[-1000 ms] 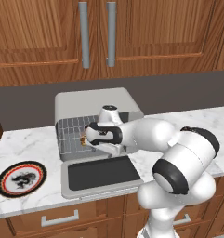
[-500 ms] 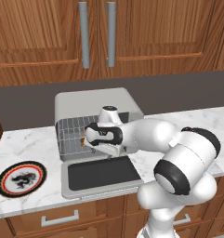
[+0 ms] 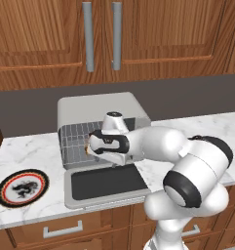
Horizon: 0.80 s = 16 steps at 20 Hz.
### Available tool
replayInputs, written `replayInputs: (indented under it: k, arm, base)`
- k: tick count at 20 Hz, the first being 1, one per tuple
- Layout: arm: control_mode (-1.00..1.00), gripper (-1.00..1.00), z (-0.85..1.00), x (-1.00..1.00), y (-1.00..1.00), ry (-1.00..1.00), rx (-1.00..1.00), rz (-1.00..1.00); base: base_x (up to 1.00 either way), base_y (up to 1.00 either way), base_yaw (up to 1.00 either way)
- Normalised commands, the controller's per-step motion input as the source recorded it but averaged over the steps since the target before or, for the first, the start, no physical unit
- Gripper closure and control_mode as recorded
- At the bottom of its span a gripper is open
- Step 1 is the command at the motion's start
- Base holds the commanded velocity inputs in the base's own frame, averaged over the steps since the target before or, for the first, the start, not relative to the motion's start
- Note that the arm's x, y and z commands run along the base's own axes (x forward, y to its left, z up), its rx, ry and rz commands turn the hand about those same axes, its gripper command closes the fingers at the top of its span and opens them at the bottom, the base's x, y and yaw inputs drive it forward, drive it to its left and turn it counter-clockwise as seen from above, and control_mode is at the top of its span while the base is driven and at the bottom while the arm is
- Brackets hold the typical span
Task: Open the toaster oven door. Place the hotdog bun on the bottom rack in the toaster oven and place the chicken drumstick on the top rack.
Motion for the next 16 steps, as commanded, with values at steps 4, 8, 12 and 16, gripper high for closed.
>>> replayInputs:
  k: [4,8,12,16]
  arm:
    - [-1.00,-1.00,0.07,-0.16,0.00,0.00,0.00,0.02]
    - [-1.00,-1.00,0.00,-0.33,0.00,0.00,0.00,0.06]
    - [-1.00,-1.00,-0.17,-0.12,0.00,0.02,-0.02,0.05]
    - [-1.00,-1.00,-0.28,0.03,0.00,0.00,-0.06,0.00]
  base:
    - [0.00,0.00,0.00]
    - [0.00,0.00,0.00]
    - [0.00,0.00,0.00]
    - [0.00,0.00,0.00]
